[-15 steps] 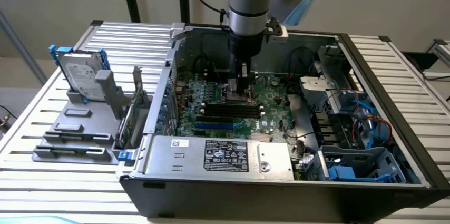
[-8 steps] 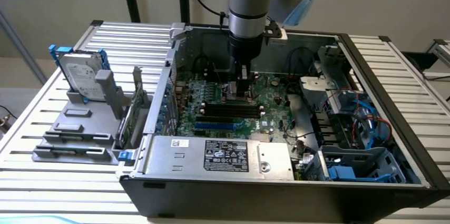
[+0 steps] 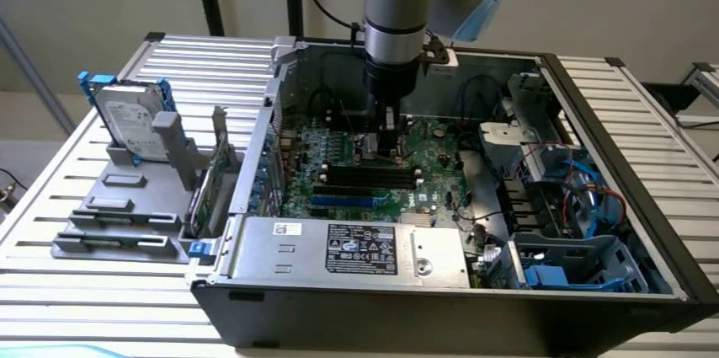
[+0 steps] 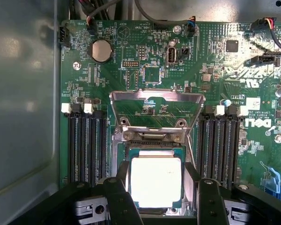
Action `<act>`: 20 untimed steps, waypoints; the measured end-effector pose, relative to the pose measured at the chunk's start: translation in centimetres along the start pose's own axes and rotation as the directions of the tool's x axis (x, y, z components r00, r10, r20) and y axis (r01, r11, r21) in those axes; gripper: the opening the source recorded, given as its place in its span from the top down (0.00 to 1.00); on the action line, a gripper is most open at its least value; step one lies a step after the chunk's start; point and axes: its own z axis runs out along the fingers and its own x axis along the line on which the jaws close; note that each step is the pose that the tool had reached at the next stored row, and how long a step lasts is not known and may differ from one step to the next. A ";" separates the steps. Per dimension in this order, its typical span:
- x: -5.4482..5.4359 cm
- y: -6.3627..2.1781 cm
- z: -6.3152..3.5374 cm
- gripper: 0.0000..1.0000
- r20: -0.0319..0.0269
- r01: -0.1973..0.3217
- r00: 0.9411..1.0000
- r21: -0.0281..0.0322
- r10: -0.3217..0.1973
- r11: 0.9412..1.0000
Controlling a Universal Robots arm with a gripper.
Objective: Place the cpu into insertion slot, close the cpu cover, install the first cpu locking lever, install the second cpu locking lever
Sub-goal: 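Place the cpu into insertion slot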
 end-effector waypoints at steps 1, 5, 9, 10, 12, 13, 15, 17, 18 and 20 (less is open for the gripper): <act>0.0 -0.01 0.05 0.45 0.000 0.000 1.000 0.000 0.000 1.000; 0.0 -0.03 0.33 0.45 0.000 -0.001 1.000 0.000 0.001 1.000; 0.1 -0.08 0.59 0.45 0.001 -0.003 1.000 0.001 0.003 1.000; 0.1 -0.10 0.65 0.45 0.001 -0.004 1.000 0.002 0.004 1.000; 0.1 -0.14 0.77 0.45 0.002 -0.006 1.000 0.002 0.006 1.000; 0.1 -0.15 0.82 0.45 0.002 -0.007 1.000 0.003 0.007 1.000; 0.1 -0.15 0.89 0.45 0.002 -0.011 1.000 0.003 0.011 1.000; 0.2 -0.16 0.94 0.45 0.002 -0.017 1.000 0.003 0.017 1.000; 0.2 -0.16 0.97 0.45 0.002 -0.020 1.000 0.003 0.019 1.000; 0.2 -0.16 1.03 0.45 0.003 -0.024 1.000 0.003 0.024 1.000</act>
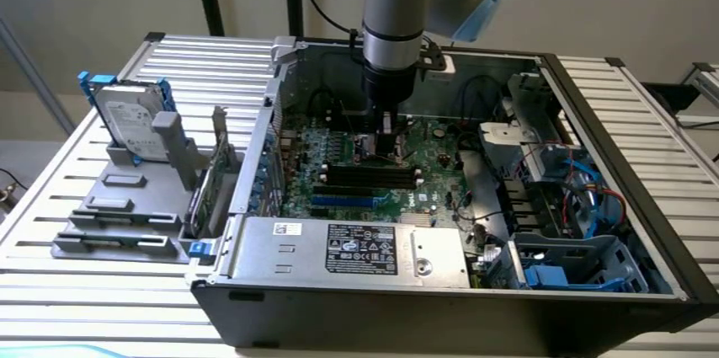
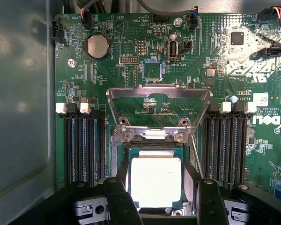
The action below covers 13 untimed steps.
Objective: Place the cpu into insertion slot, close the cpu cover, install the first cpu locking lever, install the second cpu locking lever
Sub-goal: 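Place the cpu into insertion slot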
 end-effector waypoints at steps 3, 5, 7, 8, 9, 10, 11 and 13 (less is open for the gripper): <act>0.1 -0.01 0.10 0.45 0.000 -0.005 1.000 0.000 0.005 1.000; 0.1 -0.01 0.15 0.45 0.000 -0.007 1.000 0.000 0.007 1.000; 0.2 -0.01 0.20 0.45 0.000 -0.008 1.000 0.000 0.008 1.000; 0.2 -0.01 0.22 0.45 0.000 -0.008 1.000 0.000 0.008 1.000; 0.2 -0.01 0.25 0.45 0.000 -0.009 1.000 0.000 0.009 1.000; 0.2 -0.01 0.27 0.45 0.000 -0.009 1.000 0.000 0.009 1.000; 0.2 -0.01 0.29 0.45 0.000 -0.010 1.000 0.000 0.010 1.000; 0.2 -0.02 0.34 0.45 0.000 -0.011 1.000 0.000 0.011 1.000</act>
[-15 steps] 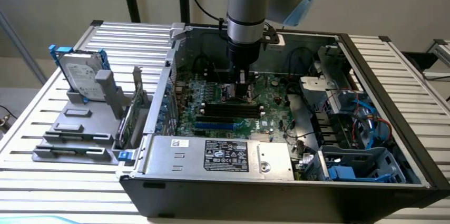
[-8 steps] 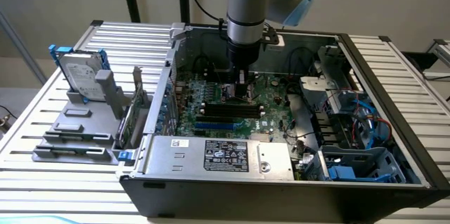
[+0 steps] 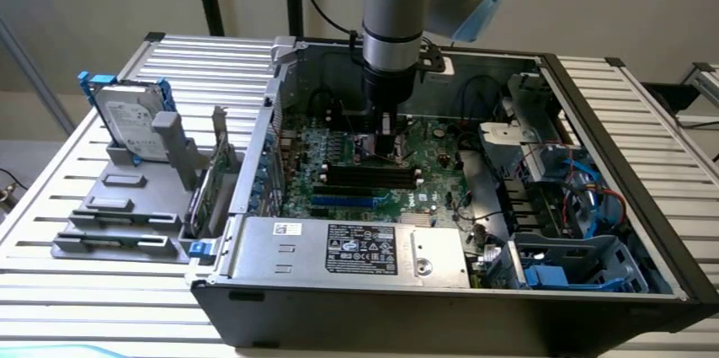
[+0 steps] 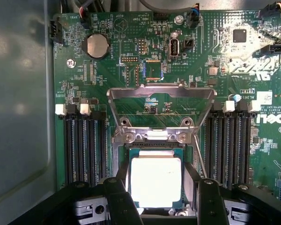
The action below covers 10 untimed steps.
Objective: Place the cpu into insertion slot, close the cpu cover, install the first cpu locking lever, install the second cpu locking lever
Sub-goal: 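Place the cpu into insertion slot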
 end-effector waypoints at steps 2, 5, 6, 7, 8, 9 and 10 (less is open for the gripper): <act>0.0 0.00 0.04 0.45 0.000 -0.001 1.000 0.000 0.001 1.000; 0.0 0.00 0.10 0.45 0.000 -0.003 1.000 0.000 0.003 1.000; 0.0 0.00 0.12 0.45 0.000 -0.003 1.000 0.000 0.003 1.000; 0.0 -0.01 0.14 0.45 0.000 -0.004 1.000 0.000 0.004 1.000; 0.0 -0.01 0.16 0.45 0.000 -0.005 1.000 0.000 0.005 1.000; 0.0 -0.01 0.18 0.45 0.000 -0.005 1.000 0.000 0.005 1.000; 0.0 -0.01 0.20 0.45 0.000 -0.005 1.000 0.000 0.005 1.000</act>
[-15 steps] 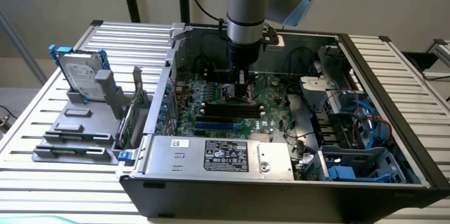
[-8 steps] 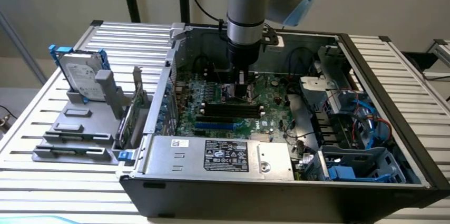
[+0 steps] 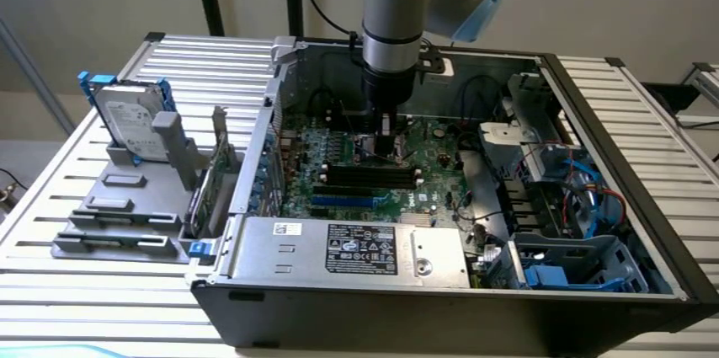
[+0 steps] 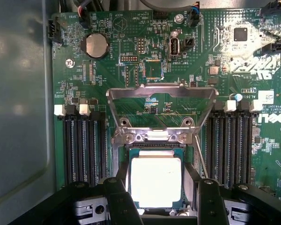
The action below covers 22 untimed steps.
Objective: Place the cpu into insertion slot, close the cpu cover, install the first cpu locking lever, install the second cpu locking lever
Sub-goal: 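Place the cpu into insertion slot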
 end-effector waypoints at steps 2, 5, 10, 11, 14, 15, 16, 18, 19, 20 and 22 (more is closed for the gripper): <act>0.0 0.00 0.04 0.45 0.000 0.000 1.000 0.000 0.000 1.000; 0.0 0.00 0.08 0.45 0.000 -0.001 1.000 0.000 0.001 1.000; 0.0 0.00 0.12 0.45 0.000 -0.001 1.000 0.000 0.001 1.000; 0.0 -0.01 0.13 0.45 0.000 -0.001 1.000 0.000 0.001 1.000; 0.0 -0.01 0.14 0.45 0.000 -0.001 1.000 0.000 0.001 1.000; 0.0 -0.01 0.14 0.45 0.000 -0.001 1.000 0.000 0.001 1.000; 0.0 0.00 0.17 0.44 0.000 -0.001 1.000 0.000 0.001 1.000; 0.0 0.00 0.17 0.44 -0.001 -0.001 1.000 0.000 0.001 1.000; 0.0 0.00 0.17 0.38 0.000 -0.001 1.000 0.000 0.001 1.000; 0.0 -0.01 0.15 0.38 0.000 -0.001 1.000 0.000 0.001 1.000; 0.0 -0.01 0.10 0.38 0.000 -0.001 1.000 0.001 0.001 1.000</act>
